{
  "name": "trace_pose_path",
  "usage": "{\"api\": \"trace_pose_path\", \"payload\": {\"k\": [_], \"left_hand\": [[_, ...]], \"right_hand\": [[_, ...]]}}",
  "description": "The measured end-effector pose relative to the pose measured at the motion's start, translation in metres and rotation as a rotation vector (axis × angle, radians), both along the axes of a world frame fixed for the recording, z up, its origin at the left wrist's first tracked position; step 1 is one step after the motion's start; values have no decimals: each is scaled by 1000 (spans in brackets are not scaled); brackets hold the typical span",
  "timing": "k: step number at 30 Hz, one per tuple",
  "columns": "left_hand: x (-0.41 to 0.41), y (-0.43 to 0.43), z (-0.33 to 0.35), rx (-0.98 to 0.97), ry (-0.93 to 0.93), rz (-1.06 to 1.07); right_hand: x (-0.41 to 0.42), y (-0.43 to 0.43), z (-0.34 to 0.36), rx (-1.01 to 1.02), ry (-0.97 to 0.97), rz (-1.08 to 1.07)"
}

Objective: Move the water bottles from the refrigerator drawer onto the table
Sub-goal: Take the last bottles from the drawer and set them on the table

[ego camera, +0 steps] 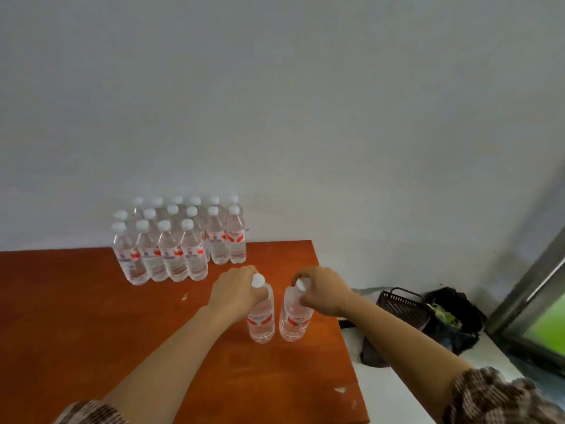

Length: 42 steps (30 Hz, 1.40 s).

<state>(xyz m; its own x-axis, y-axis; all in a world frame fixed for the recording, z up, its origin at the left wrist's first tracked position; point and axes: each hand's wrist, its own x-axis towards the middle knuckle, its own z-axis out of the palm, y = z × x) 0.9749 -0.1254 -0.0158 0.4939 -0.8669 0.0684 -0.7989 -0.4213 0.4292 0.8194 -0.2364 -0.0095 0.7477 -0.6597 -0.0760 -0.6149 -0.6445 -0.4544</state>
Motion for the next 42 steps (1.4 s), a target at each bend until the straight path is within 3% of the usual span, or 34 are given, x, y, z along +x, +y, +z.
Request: {"api": "trace_pose_path", "payload": {"k": [11,19,30,42], "left_hand": [[172,-63,-14,34,85,-112],[250,-104,-35,106,82,-126],[283,-135,-44,98,172,-119],[285,-143,-43,126,30,-142]], "right_hand": [[182,-56,-20,18,40,-1],[265,-95,-44,10,106,0],[311,-126,-48,-2,145,12],[319,-128,-47,23,162,6]]}}
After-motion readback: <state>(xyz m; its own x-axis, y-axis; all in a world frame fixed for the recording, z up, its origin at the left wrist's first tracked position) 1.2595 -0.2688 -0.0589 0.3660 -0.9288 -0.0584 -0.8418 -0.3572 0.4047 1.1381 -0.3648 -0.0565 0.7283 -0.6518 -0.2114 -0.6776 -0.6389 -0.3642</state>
